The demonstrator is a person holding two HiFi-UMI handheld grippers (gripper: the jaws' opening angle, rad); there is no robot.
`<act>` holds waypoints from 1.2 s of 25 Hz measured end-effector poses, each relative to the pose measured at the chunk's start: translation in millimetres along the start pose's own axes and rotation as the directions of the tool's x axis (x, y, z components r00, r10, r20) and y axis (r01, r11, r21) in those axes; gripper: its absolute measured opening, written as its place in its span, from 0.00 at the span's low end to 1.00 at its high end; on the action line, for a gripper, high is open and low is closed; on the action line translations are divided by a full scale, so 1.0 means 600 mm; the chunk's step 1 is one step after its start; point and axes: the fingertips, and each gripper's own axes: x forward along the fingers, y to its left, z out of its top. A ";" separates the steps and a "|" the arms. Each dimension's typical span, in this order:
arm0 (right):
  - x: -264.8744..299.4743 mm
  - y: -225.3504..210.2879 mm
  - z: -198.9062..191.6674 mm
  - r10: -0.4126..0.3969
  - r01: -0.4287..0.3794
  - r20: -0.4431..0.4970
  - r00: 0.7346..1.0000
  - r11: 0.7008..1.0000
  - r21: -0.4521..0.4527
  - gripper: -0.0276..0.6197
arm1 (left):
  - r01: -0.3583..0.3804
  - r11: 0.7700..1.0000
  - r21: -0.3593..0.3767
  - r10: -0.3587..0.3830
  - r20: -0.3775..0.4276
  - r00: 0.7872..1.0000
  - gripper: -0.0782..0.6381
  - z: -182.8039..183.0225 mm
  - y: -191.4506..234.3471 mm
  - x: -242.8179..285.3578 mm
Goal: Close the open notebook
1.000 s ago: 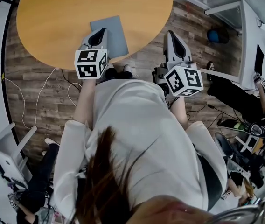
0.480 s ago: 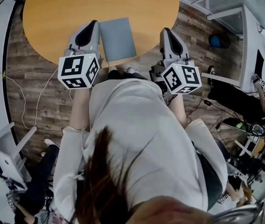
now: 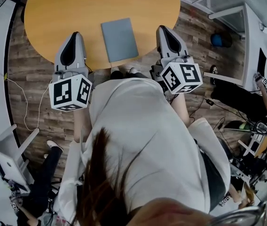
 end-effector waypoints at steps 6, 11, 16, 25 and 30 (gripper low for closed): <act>-0.006 -0.004 0.018 -0.002 0.002 0.017 1.000 1.000 -0.011 0.05 | -0.054 0.998 -0.022 0.054 0.009 0.998 0.13 0.006 0.027 -0.020; 0.002 -0.008 0.021 -0.006 0.006 0.019 1.000 1.000 -0.001 0.05 | -0.067 0.998 -0.021 0.067 0.010 0.998 0.13 0.009 0.035 -0.018; 0.010 -0.006 0.019 -0.003 0.003 0.012 1.000 1.000 0.001 0.05 | -0.061 0.998 -0.022 0.061 -0.007 0.998 0.13 0.001 0.034 -0.012; 0.015 -0.009 0.014 -0.005 0.005 -0.004 1.000 1.000 -0.006 0.05 | -0.038 0.999 -0.022 0.038 -0.017 0.999 0.13 -0.006 0.026 0.004; 0.022 -0.008 0.014 -0.002 0.002 -0.013 1.000 1.000 -0.011 0.05 | -0.032 0.999 -0.026 0.031 -0.026 0.999 0.13 -0.010 0.027 0.010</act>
